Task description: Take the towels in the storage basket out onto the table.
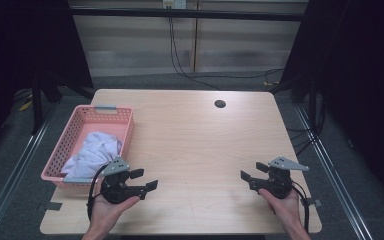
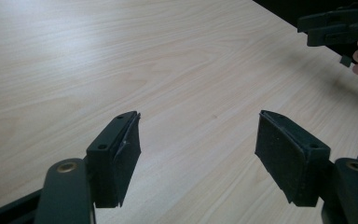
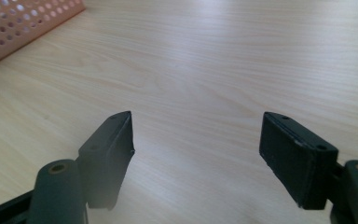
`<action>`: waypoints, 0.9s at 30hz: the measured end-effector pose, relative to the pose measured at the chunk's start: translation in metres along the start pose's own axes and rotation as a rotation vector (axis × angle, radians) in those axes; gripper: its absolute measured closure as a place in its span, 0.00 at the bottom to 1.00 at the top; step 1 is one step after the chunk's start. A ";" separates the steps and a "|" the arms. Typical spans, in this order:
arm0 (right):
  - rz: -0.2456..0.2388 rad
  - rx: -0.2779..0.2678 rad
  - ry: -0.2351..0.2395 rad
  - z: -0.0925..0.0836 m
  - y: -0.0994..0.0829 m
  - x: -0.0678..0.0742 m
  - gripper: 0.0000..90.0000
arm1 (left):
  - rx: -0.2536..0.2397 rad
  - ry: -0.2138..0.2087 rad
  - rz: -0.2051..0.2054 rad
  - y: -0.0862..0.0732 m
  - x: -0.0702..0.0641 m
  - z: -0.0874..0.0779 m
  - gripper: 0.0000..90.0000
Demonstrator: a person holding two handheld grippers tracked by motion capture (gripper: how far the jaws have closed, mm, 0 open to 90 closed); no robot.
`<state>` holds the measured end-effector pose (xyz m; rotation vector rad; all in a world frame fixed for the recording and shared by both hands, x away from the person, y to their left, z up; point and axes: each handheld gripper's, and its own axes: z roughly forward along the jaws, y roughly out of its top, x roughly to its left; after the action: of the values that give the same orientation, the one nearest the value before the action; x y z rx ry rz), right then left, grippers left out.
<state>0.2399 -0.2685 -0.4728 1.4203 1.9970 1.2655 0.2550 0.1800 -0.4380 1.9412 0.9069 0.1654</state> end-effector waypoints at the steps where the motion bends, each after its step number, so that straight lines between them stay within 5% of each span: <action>1: 0.000 0.000 0.000 0.000 0.000 0.000 0.29 | 0.000 0.000 0.000 0.000 0.000 0.000 0.34; 6: -0.034 0.028 0.038 -0.003 -0.001 0.005 0.28 | 0.009 0.002 0.036 0.007 -0.002 -0.004 0.33; 12: -0.045 0.023 0.052 -0.008 -0.001 0.004 0.26 | -0.009 0.031 0.033 0.010 0.001 -0.019 0.34; 14: -0.051 0.034 0.054 -0.010 -0.001 0.003 0.26 | -0.044 0.074 0.021 0.015 0.008 -0.033 0.32; 22: -0.050 0.021 0.053 -0.014 0.000 0.005 0.26 | -0.034 0.114 -0.033 0.020 0.038 -0.057 0.19; 27: -0.041 0.011 0.069 -0.009 0.002 0.009 0.26 | -0.024 0.095 -0.030 0.024 0.049 -0.068 0.18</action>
<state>0.2308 -0.2641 -0.4642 1.3512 2.0706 1.3041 0.2718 0.2534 -0.3943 1.9098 0.9910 0.2512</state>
